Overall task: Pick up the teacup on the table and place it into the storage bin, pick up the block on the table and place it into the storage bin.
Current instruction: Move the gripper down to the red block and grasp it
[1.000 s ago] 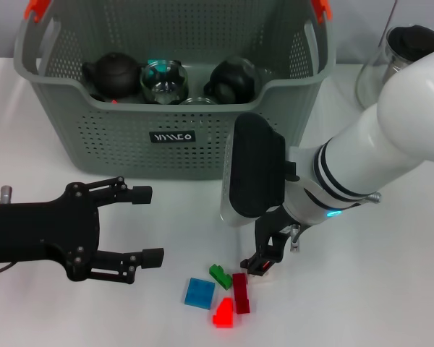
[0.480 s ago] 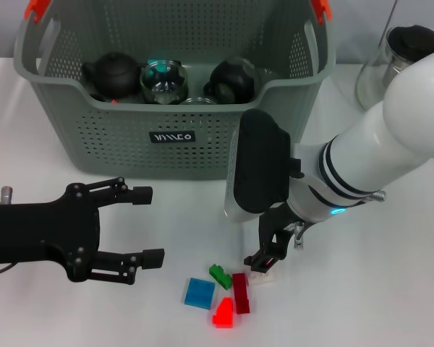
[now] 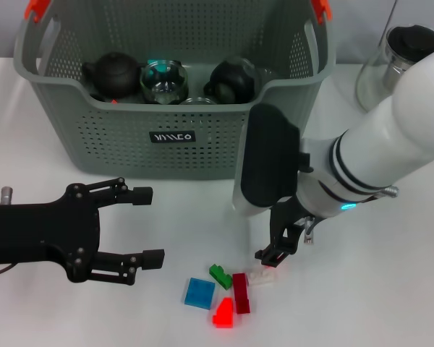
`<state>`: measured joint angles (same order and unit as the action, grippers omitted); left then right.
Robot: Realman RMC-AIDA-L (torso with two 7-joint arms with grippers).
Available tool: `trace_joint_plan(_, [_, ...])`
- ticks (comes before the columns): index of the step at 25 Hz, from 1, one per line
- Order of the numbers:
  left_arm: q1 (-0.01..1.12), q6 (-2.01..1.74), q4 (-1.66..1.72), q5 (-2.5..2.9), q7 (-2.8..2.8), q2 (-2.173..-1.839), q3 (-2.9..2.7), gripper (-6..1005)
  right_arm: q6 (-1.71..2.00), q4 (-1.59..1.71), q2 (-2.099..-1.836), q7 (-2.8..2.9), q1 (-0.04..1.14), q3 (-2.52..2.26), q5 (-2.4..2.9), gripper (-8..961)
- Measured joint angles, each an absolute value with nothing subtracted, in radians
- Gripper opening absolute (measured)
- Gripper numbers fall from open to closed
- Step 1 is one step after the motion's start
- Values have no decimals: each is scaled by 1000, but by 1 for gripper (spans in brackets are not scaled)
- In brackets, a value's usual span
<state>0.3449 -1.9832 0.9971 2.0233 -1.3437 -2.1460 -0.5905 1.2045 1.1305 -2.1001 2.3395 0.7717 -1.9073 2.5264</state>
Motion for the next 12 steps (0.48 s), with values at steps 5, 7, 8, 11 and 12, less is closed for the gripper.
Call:
trace_joint_plan(5, [345,-1982,997,2023,-1344,-2146,-591,935,1237,1167,-2099,2332,754,-1871,2530,920])
trace_joint_plan(7, [345,-1983,997,2023,-1344,-2146,-591,934,1246,1165,-2099,2331,754,-1869,2531,919])
trace_joint_plan(8, [345,-1983,997,2023,-1344,-2146,-591,934,1253,1165,-2099,2328,753,-1868,2532,919])
trace_joint_plan(11, [345,-1983,997,2023,-1344,-2145,-591,934,1288,1165,-2100,2319,752,-1858,2533,919])
trace_joint_plan(12, [346,-1984,997,2023,-1344,-2145,-591,934,1304,1166,-2100,2314,752,-1849,2533,919])
